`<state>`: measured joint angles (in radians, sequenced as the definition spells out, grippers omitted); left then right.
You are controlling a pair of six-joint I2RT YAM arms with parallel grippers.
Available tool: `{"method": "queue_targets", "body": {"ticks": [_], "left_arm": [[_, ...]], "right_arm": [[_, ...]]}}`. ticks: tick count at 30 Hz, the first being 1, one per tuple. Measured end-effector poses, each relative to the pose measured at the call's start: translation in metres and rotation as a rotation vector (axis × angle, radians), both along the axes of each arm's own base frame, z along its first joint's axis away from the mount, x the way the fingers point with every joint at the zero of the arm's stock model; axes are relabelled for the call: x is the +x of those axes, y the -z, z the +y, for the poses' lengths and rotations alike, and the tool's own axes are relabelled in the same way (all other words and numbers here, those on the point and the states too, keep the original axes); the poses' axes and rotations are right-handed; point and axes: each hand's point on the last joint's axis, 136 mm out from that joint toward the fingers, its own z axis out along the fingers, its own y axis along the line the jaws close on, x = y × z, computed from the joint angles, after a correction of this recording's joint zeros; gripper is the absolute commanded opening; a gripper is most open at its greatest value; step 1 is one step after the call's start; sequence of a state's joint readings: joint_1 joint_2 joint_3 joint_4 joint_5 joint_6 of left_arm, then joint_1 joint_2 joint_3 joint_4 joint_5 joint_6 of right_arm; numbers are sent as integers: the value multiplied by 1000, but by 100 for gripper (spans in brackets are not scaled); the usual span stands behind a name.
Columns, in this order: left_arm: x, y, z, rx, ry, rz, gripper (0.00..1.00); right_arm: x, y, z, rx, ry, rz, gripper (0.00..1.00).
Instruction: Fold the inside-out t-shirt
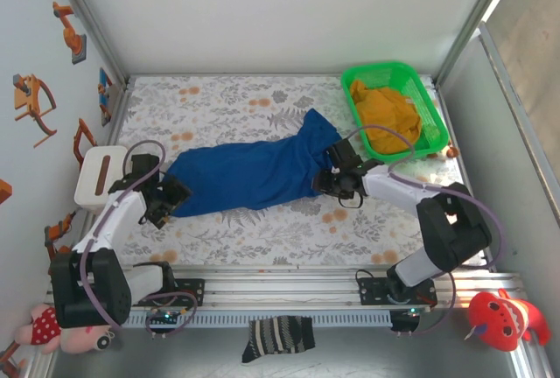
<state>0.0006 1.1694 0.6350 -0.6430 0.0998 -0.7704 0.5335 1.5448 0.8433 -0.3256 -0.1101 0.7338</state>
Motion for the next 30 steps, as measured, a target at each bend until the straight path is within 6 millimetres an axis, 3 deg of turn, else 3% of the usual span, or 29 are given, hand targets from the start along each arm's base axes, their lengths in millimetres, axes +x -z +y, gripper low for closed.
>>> {"method": "queue_targets", "body": {"ticks": [4, 6, 7, 8, 10, 11, 13, 15, 18, 21, 24, 27, 30], "left_arm": [[-2, 14, 1, 2, -7, 33, 79], [-1, 21, 1, 1, -9, 51, 69], [1, 25, 1, 0, -13, 58, 58], [3, 29, 0, -2, -16, 63, 39], [2, 33, 3, 11, -18, 88, 9], [3, 34, 4, 10, -21, 89, 0], [13, 29, 1, -1, 1, 71, 0], [36, 10, -2, -12, 24, 14, 0], [90, -51, -2, -24, 56, -162, 0], [140, -132, 5, -45, 70, -375, 0], [168, -200, 15, -80, 68, -538, 0], [179, -237, 23, -107, 68, -618, 0], [178, -255, 23, -137, 77, -648, 0]], "right_arm": [[8, 4, 7, 13, 8, -1, 47], [13, 7, 10, 19, 16, -3, 37], [16, 9, 12, 20, 17, -3, 23], [18, 11, 13, 24, 22, -2, 2], [21, 15, 16, 28, 25, 5, 0], [22, 17, 17, 32, 26, 9, 0], [25, 13, 20, 43, 23, 7, 0], [33, -3, 24, 60, 14, -18, 0], [59, -56, 28, 96, -7, -113, 0], [91, -140, 27, 153, -21, -275, 0], [108, -223, 11, 204, -17, -438, 0], [106, -277, -8, 239, -9, -535, 0], [96, -300, -21, 255, -5, -567, 0]]}}
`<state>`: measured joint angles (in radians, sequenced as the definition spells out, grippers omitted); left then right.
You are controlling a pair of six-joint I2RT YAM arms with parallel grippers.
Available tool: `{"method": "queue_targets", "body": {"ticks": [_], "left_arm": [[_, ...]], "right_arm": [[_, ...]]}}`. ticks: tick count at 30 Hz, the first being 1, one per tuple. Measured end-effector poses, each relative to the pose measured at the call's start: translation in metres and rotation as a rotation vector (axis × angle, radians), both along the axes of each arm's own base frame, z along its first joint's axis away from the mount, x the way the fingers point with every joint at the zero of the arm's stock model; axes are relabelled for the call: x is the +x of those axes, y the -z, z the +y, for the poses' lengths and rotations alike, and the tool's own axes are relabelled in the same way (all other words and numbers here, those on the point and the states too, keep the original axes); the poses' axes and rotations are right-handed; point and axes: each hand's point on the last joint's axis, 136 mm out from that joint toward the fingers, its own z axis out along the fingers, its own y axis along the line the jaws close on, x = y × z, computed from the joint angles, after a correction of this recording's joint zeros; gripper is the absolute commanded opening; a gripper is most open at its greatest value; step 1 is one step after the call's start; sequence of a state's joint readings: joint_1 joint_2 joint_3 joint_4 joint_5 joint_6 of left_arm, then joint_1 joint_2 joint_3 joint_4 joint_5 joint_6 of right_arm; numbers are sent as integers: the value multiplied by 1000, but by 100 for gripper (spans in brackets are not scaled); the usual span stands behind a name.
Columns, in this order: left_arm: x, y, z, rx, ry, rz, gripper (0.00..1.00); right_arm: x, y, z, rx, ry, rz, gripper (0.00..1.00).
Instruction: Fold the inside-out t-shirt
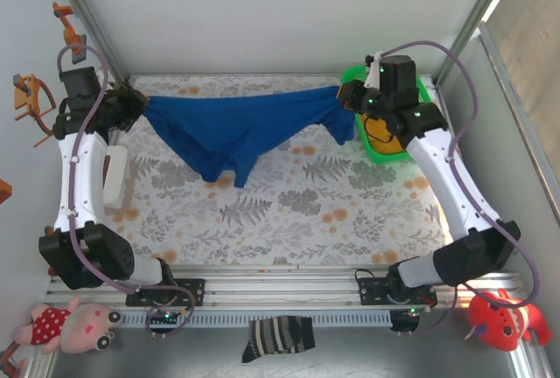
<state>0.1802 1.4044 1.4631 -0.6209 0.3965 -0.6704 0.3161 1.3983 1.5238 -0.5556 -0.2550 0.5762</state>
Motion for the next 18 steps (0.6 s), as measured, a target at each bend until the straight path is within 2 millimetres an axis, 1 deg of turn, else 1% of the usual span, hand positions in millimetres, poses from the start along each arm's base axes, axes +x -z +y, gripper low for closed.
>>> {"method": "queue_targets", "body": {"ticks": [3, 6, 8, 10, 13, 15, 16, 17, 18], "left_arm": [[-4, -10, -3, -34, 14, -17, 0], [-13, -23, -6, -66, 13, -38, 0], [-22, -37, -10, -88, 12, -71, 0], [-35, -57, -15, -111, 13, -119, 0], [-49, -84, -21, -141, 18, -192, 0], [-51, -97, -24, -161, 25, -224, 0], [-48, -101, -24, -168, 29, -233, 0], [-44, -101, -24, -173, 32, -235, 0], [-37, -98, -24, -179, 33, -229, 0]], "right_arm": [[-15, -8, -3, 12, -19, 5, 0], [-32, -18, -3, 33, -46, 2, 0], [-43, -28, -3, 55, -60, -12, 0], [-57, -41, -3, 87, -77, -36, 0], [-75, -55, -4, 125, -98, -64, 0], [-81, -58, -3, 148, -107, -65, 0], [-82, -56, -2, 155, -110, -64, 0], [-80, -53, -1, 161, -109, -55, 0], [-77, -45, 0, 160, -106, -38, 0]]}}
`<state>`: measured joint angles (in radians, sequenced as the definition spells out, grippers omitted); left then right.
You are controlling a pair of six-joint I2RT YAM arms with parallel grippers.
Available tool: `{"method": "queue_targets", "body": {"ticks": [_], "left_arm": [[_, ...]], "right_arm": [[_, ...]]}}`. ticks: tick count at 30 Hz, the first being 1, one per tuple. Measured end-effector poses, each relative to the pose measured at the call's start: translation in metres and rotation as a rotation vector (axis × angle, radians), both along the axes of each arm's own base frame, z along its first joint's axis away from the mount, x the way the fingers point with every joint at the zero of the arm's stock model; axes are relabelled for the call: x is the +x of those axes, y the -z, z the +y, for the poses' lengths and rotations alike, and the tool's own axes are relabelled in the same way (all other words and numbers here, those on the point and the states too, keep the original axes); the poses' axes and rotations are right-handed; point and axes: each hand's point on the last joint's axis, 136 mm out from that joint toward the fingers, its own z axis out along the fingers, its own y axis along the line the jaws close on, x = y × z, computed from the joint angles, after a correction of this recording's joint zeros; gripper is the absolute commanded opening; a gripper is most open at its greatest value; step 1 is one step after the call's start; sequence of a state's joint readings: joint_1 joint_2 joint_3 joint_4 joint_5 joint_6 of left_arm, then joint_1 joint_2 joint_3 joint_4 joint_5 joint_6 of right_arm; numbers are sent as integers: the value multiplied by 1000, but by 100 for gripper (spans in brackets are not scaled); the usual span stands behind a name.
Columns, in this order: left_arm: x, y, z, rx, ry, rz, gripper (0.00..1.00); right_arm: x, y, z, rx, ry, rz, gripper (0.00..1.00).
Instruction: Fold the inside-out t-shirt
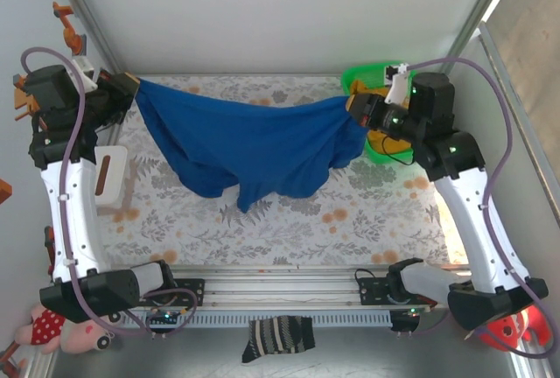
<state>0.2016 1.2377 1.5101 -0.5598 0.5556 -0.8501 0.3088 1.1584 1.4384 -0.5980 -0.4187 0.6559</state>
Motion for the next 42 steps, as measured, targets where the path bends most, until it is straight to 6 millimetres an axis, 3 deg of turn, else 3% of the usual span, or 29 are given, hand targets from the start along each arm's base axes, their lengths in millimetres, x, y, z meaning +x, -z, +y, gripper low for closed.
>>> {"method": "queue_targets", "body": {"ticks": [3, 7, 11, 14, 17, 21, 25, 29, 31, 35, 38, 42], "left_arm": [[28, 30, 4, -13, 5, 73, 2], [71, 102, 7, -24, 17, 245, 5], [96, 171, 6, -11, 35, 400, 5], [100, 199, -2, 3, 60, 465, 5], [99, 204, -10, 29, 81, 470, 5], [92, 204, -18, 47, 101, 458, 6], [89, 207, -16, 53, 97, 465, 6], [89, 207, -13, 60, 90, 464, 7], [89, 208, -10, 64, 84, 464, 7], [90, 208, -4, 66, 73, 463, 7], [90, 208, 0, 66, 66, 462, 7], [90, 208, 4, 64, 56, 463, 7]], "right_arm": [[18, 35, 4, -31, 12, 83, 0], [58, 97, 7, -125, 46, 210, 1], [99, 162, 5, -261, 77, 317, 72], [103, 188, 7, -329, 69, 349, 73], [82, 187, 35, -367, 3, 316, 69], [19, 197, 113, -404, -202, 277, 67], [-45, 240, 186, -492, -400, 310, 66], [-91, 292, 240, -607, -529, 344, 66], [-111, 314, 259, -661, -575, 350, 66], [-137, 338, 277, -745, -622, 342, 66], [-142, 340, 284, -790, -622, 304, 66], [-137, 325, 296, -808, -611, 230, 66]]}}
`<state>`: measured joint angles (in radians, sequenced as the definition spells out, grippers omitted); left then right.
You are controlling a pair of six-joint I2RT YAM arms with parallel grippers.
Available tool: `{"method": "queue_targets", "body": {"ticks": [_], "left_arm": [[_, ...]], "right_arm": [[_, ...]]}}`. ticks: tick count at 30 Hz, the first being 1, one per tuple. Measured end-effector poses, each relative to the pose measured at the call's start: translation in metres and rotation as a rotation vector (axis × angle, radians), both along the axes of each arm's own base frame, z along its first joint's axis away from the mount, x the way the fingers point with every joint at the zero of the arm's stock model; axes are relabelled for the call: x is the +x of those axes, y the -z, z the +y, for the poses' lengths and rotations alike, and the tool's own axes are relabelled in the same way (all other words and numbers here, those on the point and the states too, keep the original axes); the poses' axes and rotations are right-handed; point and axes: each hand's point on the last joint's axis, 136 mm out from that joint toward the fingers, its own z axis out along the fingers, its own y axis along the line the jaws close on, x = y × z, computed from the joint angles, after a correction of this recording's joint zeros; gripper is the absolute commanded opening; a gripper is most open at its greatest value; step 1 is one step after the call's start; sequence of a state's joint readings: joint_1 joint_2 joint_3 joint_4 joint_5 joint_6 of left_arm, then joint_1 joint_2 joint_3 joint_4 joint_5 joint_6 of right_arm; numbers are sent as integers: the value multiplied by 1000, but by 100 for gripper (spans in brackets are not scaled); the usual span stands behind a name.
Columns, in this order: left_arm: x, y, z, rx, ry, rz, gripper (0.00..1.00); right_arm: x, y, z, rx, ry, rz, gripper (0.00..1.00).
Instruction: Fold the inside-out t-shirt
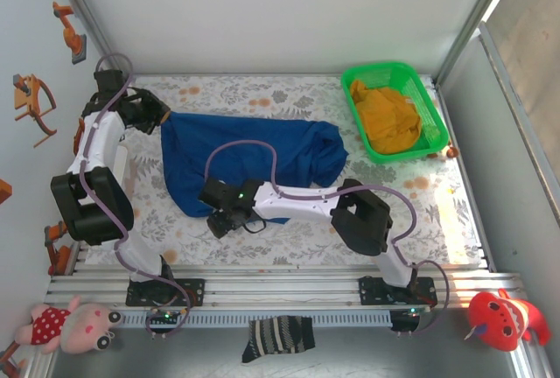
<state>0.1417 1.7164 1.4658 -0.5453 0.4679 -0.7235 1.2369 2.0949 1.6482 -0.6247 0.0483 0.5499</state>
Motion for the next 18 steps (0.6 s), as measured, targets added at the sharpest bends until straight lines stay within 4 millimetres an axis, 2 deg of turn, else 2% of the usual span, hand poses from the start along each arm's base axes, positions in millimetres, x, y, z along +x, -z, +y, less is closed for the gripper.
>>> {"method": "queue_targets", "body": {"ticks": [4, 8, 10, 11, 12, 14, 18], "left_arm": [[0, 1, 3, -1, -7, 2, 7], [0, 1, 5, -1, -10, 3, 7], [0, 1, 5, -1, -10, 3, 7], [0, 1, 5, -1, -10, 3, 8], [0, 1, 5, -2, -10, 3, 7], [-1, 1, 4, -3, -9, 3, 8], [-1, 1, 4, -4, -9, 3, 8]], "right_arm": [[9, -6, 13, 17, -10, -40, 64], [12, 19, 13, -32, -20, -45, 54], [13, 35, 8, -72, -21, -49, 43], [13, 42, 3, -94, -21, -54, 35], [14, 48, -3, -114, -13, -62, 23], [17, 45, -6, -117, -11, -84, 0], [23, 44, -24, -144, 15, -112, 0]]}}
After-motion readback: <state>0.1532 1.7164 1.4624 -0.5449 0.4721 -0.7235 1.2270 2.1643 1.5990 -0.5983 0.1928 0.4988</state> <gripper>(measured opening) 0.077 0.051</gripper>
